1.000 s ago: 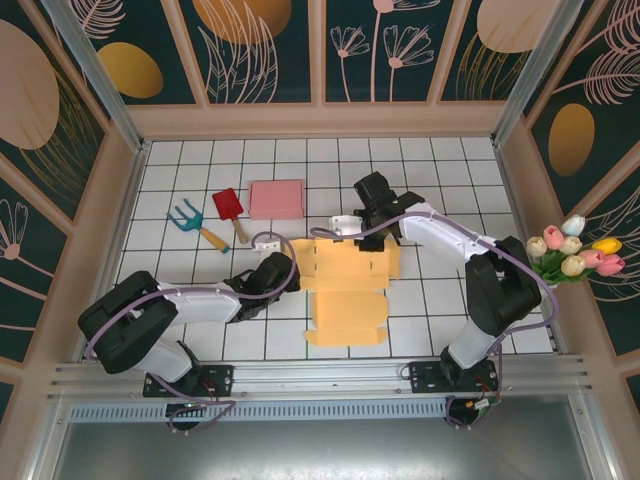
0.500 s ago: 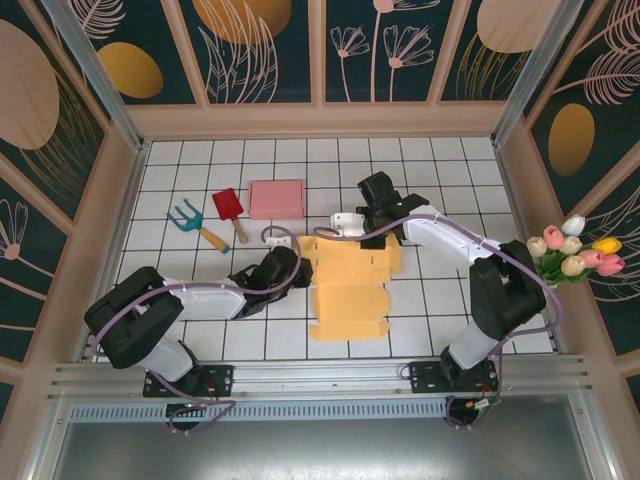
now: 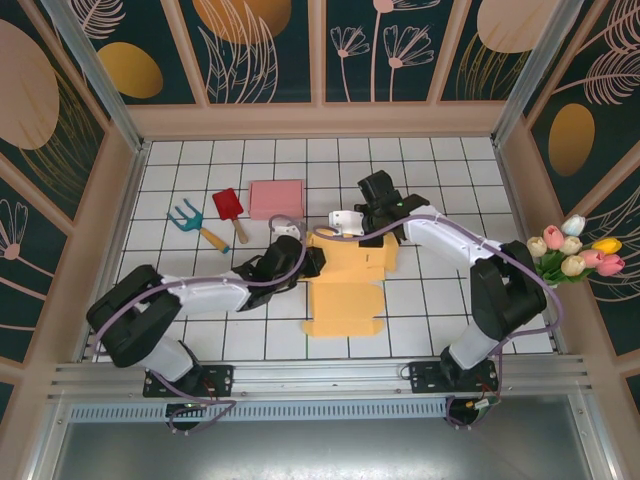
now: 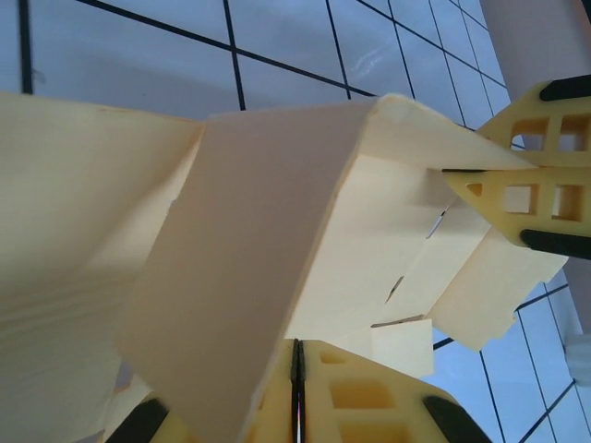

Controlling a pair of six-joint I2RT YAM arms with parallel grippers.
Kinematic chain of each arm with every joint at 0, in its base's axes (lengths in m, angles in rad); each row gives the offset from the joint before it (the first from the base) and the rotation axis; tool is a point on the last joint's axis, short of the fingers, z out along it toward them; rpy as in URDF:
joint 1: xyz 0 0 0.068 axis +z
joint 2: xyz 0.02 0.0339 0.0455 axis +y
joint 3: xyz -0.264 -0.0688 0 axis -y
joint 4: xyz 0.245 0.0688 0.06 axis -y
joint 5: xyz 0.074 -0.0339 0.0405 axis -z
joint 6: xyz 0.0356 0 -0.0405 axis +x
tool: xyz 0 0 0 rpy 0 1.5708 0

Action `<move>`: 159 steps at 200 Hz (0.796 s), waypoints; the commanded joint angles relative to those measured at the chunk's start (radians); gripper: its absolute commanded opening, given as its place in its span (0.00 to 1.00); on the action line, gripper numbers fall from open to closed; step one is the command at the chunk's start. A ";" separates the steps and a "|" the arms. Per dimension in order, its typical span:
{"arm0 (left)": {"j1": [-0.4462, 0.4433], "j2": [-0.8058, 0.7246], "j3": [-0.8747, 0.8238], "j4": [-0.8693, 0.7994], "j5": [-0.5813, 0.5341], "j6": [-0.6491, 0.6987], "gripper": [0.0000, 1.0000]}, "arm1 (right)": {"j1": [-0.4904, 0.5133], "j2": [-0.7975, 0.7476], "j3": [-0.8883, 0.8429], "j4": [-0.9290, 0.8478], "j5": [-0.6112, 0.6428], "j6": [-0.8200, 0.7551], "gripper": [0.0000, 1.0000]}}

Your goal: Fold the paper box

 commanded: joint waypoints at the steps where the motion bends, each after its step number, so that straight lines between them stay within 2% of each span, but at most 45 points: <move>1: -0.001 -0.184 -0.038 -0.111 -0.135 0.066 0.13 | -0.004 -0.058 -0.029 0.072 -0.009 -0.010 0.00; 22: 0.000 -0.390 -0.099 -0.222 -0.303 0.115 0.18 | -0.004 -0.080 -0.063 0.140 0.015 -0.031 0.00; 33: 0.000 -0.499 -0.138 -0.265 -0.407 0.140 0.24 | -0.003 -0.094 -0.091 0.193 0.035 -0.042 0.00; 42: -0.001 -0.558 -0.184 -0.277 -0.490 0.146 0.29 | -0.003 -0.111 -0.116 0.242 0.056 -0.052 0.00; 56: 0.000 -0.629 -0.261 -0.273 -0.566 0.138 0.31 | 0.011 -0.138 -0.153 0.308 0.084 -0.069 0.00; 96: 0.000 -0.653 -0.400 -0.143 -0.565 0.163 0.31 | 0.042 -0.220 -0.311 0.553 0.190 -0.136 0.00; 109: -0.001 -0.635 -0.425 -0.083 -0.547 0.190 0.31 | 0.047 -0.241 -0.350 0.592 0.200 -0.155 0.00; 135: -0.001 -0.581 -0.454 0.033 -0.513 0.243 0.31 | 0.070 -0.278 -0.439 0.634 0.172 -0.310 0.00; 159: -0.001 -0.523 -0.482 0.132 -0.521 0.277 0.32 | 0.095 -0.277 -0.498 0.735 0.204 -0.343 0.00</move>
